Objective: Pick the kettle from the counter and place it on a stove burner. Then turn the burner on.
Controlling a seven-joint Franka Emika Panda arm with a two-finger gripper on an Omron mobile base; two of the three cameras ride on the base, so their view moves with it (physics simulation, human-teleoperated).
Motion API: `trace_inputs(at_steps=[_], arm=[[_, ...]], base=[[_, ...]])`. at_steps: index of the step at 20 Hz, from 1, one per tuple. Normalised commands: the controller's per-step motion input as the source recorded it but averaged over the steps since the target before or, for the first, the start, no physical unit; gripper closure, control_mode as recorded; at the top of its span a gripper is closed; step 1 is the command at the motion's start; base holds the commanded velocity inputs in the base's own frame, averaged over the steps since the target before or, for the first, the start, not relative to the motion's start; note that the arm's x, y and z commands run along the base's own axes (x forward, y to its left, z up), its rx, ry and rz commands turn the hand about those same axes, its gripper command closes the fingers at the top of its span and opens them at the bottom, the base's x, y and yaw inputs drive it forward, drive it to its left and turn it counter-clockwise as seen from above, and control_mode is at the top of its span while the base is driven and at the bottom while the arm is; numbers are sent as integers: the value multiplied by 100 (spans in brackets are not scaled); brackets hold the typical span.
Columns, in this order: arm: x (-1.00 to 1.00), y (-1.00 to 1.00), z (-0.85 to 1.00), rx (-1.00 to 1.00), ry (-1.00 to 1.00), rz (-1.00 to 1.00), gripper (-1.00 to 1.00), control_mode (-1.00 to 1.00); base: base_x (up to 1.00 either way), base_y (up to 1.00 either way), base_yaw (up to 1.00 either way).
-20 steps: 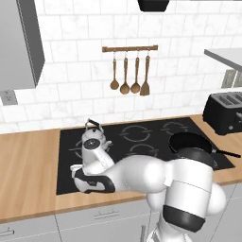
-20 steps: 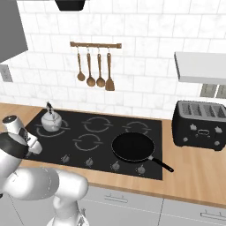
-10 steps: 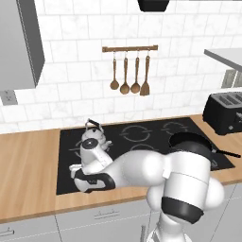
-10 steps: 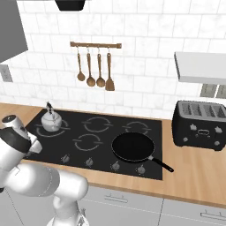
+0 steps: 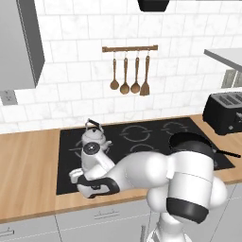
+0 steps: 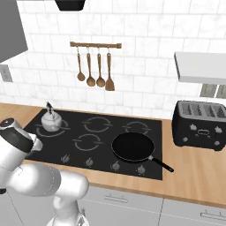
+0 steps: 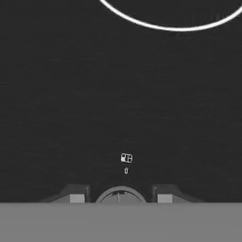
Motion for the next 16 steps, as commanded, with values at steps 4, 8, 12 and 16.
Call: trace_inputs(at_steps=[4, 8, 12, 16], arm=[[-15, 11, 0, -10, -17, 57, 100, -100], [-3, 14, 0, -11, -18, 59, 100, -100], [0, 17, 10, -11, -17, 49, -100, -100], [-4, 6, 70, -5, -30, 16, -100, -100]], base=[[0, 0, 0], [0, 0, 0], [0, 0, 0], [0, 0, 0]])
